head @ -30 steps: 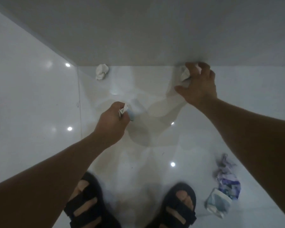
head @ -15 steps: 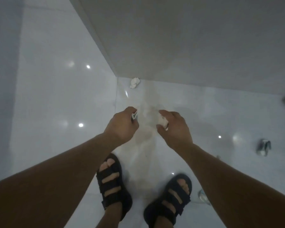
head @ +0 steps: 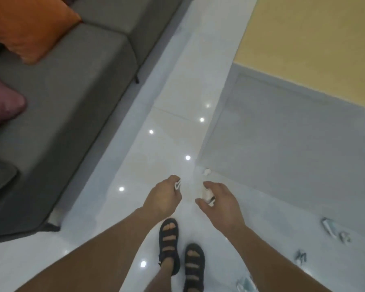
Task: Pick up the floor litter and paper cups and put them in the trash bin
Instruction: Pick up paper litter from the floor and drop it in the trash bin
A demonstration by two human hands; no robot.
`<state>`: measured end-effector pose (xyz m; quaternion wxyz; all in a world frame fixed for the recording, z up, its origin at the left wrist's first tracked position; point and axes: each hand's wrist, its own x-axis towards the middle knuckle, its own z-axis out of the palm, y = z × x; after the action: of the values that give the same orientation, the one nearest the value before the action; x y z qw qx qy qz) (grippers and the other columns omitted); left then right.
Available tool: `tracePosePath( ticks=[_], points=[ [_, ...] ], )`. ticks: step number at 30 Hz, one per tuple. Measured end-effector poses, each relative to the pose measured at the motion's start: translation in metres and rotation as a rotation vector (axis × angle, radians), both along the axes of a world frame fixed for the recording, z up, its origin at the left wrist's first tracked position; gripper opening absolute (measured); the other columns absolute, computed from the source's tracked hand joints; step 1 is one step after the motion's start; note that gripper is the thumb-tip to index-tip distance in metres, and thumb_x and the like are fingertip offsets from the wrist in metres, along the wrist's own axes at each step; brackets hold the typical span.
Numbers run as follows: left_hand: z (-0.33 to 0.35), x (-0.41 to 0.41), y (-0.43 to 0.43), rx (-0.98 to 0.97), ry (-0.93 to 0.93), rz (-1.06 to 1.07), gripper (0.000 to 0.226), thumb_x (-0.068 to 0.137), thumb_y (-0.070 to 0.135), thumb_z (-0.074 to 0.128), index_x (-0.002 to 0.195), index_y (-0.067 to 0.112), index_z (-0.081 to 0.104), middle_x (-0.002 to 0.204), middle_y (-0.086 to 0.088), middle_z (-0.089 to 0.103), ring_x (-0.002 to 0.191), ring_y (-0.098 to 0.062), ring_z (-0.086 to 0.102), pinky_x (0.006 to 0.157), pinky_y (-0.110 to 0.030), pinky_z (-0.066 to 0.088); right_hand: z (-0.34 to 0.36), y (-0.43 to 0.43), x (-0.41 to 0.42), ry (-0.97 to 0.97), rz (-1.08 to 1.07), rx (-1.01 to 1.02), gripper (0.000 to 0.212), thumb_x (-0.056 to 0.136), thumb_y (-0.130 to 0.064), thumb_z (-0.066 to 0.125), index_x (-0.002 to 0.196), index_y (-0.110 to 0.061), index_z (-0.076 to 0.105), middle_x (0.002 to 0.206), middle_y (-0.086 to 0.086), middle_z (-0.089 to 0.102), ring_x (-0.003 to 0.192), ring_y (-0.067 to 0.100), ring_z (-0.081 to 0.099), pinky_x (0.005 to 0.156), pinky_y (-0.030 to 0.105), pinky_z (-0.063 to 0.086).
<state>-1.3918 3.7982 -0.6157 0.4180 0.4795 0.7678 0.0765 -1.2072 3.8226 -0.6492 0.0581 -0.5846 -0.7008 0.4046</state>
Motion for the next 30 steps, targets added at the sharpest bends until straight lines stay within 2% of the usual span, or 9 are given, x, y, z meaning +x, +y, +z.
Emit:
tracePosePath(
  ticks=[4,8,11,14,18,23,26,30],
  points=[
    [0.091,-0.031,-0.040,0.061,0.058,0.168,0.027,0.096,0.021,0.045,0.122,0.016,0.053,0.103,-0.005,0.064,0.084,-0.022,0.056,0.069,-0.025,0.039,0.091,-0.002,-0.037,0.046,0.150,0.021,0.056,0.080,-0.045,0.075,0.130,-0.029,0.056,0.126,-0.009,0.055,0.100,0.010,0.058,0.090,0.026,0.048],
    [0.173,-0.057,-0.091,0.098,0.094,0.319,0.033,0.096,0.021,0.045,0.129,0.016,0.049,0.113,-0.010,0.063,0.094,-0.027,0.060,0.070,-0.025,0.040,0.171,-0.022,-0.074,0.076,0.330,0.058,0.056,0.077,-0.042,0.078,0.128,-0.028,0.059,0.123,-0.008,0.056,0.089,0.003,0.053,0.083,0.015,0.039],
    [0.224,-0.084,-0.129,0.156,0.161,0.454,0.026,0.096,0.020,0.045,0.120,0.015,0.052,0.109,-0.013,0.064,0.091,-0.030,0.059,0.070,-0.028,0.041,0.217,-0.041,-0.106,0.063,0.501,0.087,0.056,0.079,-0.040,0.077,0.129,-0.026,0.058,0.127,-0.003,0.056,0.092,0.010,0.057,0.083,0.018,0.040],
    [0.261,-0.111,-0.173,0.203,0.202,0.597,0.029,0.096,0.020,0.046,0.124,0.015,0.052,0.114,-0.013,0.063,0.098,-0.033,0.059,0.078,-0.032,0.046,0.251,-0.064,-0.148,0.039,0.654,0.107,0.058,0.081,-0.041,0.075,0.132,-0.022,0.056,0.128,0.001,0.055,0.100,0.018,0.060,0.087,0.023,0.043],
    [0.291,-0.147,-0.249,0.238,0.275,0.738,0.030,0.092,0.018,0.049,0.121,0.015,0.054,0.110,-0.014,0.065,0.099,-0.033,0.060,0.080,-0.036,0.048,0.281,-0.116,-0.206,0.013,0.868,0.151,0.059,0.084,-0.043,0.072,0.135,-0.021,0.053,0.130,0.002,0.055,0.105,0.020,0.060,0.091,0.026,0.044],
    [0.304,-0.193,-0.351,0.255,0.319,0.930,0.022,0.093,0.019,0.047,0.112,0.015,0.057,0.098,-0.010,0.067,0.085,-0.030,0.061,0.071,-0.035,0.050,0.308,-0.197,-0.291,-0.023,1.123,0.217,0.058,0.082,-0.047,0.070,0.133,-0.025,0.053,0.129,0.000,0.055,0.109,0.021,0.057,0.090,0.028,0.045],
    [0.308,-0.224,-0.408,0.268,0.328,1.016,0.022,0.093,0.020,0.047,0.112,0.015,0.057,0.100,-0.010,0.067,0.087,-0.031,0.062,0.073,-0.036,0.051,0.322,-0.254,-0.345,-0.013,1.257,0.253,0.060,0.081,-0.048,0.070,0.133,-0.025,0.052,0.130,-0.001,0.055,0.111,0.020,0.056,0.088,0.026,0.042],
    [0.311,-0.265,-0.487,0.276,0.337,1.132,0.025,0.095,0.022,0.046,0.118,0.017,0.054,0.102,-0.008,0.065,0.085,-0.027,0.061,0.066,-0.030,0.045,0.338,-0.334,-0.417,-0.005,1.428,0.311,0.062,0.079,-0.051,0.069,0.133,-0.024,0.053,0.131,-0.002,0.056,0.114,0.019,0.056,0.091,0.027,0.042]
  ],
)
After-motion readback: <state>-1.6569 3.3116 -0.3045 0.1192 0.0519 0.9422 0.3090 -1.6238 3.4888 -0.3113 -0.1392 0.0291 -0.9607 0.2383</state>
